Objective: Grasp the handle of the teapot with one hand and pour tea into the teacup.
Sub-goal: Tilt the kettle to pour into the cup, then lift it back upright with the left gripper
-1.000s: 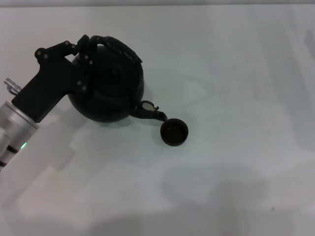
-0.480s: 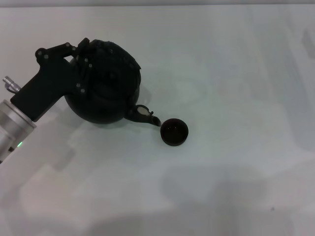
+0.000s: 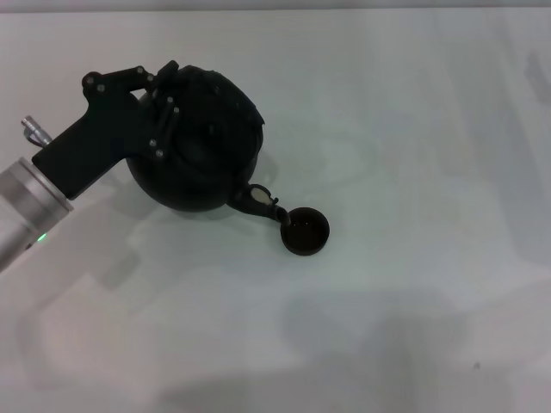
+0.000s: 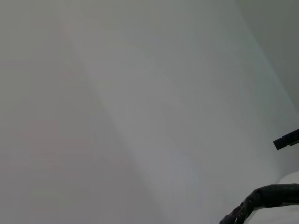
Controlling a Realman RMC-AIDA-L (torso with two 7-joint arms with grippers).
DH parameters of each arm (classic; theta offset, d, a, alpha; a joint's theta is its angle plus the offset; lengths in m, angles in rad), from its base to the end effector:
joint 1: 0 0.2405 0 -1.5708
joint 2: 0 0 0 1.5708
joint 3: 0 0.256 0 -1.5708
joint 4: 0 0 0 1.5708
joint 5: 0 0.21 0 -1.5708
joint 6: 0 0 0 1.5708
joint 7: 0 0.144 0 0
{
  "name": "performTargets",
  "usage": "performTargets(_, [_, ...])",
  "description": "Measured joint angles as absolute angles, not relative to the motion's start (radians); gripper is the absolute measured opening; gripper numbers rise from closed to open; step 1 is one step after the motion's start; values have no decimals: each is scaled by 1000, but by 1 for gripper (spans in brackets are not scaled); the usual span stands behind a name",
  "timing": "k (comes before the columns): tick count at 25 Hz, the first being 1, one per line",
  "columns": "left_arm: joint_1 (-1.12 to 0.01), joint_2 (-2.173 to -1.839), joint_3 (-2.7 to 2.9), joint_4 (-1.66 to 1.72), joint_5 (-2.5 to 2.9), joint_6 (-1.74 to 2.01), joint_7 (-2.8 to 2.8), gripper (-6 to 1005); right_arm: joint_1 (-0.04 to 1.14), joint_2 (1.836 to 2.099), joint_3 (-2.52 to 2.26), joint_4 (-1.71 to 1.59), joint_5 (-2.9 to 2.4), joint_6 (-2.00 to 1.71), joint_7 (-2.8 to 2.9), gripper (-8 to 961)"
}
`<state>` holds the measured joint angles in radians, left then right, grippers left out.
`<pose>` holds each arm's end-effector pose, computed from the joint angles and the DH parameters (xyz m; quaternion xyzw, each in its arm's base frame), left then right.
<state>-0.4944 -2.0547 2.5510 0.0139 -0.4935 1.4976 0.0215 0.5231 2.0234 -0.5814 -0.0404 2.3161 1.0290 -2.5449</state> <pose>-0.2803 0.2973 -0.0421 -0.8456 0.0767 -0.2926 0.4398 0.3654 0.3585 0.0325 -0.6328 0.3696 0.3345 0.5925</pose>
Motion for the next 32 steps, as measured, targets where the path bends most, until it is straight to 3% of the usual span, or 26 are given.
performTargets(13, [-529,-2043,2551,8,-489,1498,41,110,523,2025,-579,-37,2319,1029,-2543,844])
performTargets(32, [-552,-2051,2551,-5,-450,1486,105,105,542,2025,-577,-29,2321,1031,-2540,844])
